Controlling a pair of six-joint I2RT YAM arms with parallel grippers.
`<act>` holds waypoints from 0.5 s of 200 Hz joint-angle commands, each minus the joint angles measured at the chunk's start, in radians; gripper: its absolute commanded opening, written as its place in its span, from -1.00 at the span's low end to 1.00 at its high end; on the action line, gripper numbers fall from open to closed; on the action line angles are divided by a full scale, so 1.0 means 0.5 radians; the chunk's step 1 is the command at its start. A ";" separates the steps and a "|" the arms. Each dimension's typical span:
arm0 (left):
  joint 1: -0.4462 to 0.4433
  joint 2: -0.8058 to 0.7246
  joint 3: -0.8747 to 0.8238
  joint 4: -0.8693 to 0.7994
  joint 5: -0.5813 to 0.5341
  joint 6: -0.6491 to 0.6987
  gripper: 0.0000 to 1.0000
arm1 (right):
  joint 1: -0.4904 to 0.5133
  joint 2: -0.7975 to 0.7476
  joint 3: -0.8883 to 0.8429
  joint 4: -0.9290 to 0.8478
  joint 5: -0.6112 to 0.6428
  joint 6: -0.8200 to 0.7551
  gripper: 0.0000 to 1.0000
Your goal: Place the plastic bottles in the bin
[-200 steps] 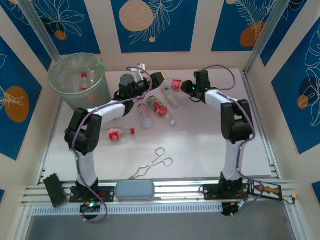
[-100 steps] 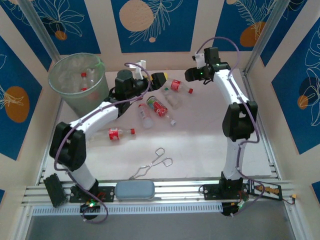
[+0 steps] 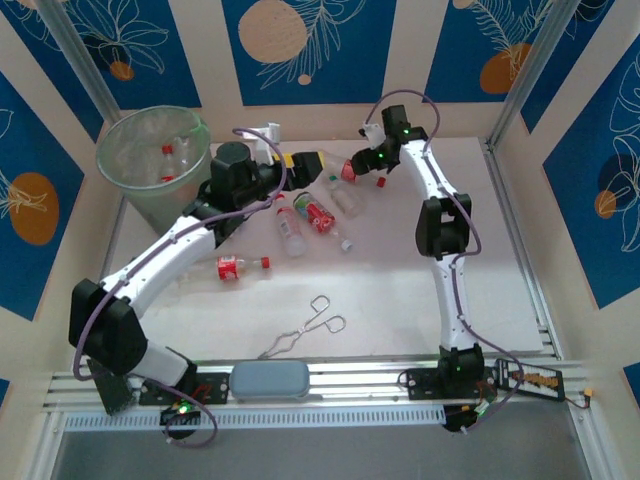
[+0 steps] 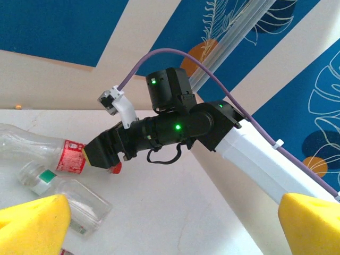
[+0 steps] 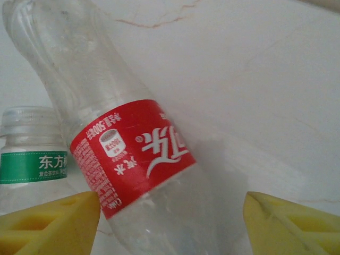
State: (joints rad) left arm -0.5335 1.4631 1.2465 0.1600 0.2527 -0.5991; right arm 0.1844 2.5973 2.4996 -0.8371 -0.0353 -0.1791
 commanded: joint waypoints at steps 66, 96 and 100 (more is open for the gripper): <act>-0.019 0.033 -0.057 0.107 0.008 -0.002 1.00 | 0.054 0.229 0.243 -0.320 0.020 0.019 0.44; -0.016 0.040 -0.069 0.148 -0.005 -0.050 1.00 | 0.019 0.236 0.206 -0.398 0.048 0.025 0.39; -0.019 0.040 -0.072 0.154 -0.012 -0.057 1.00 | 0.014 0.232 0.201 -0.403 0.054 0.021 0.39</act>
State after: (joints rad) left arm -0.5335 1.4750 1.1995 0.1867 0.2504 -0.6037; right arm 0.2104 2.6823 2.6030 -0.9474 -0.0330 -0.1749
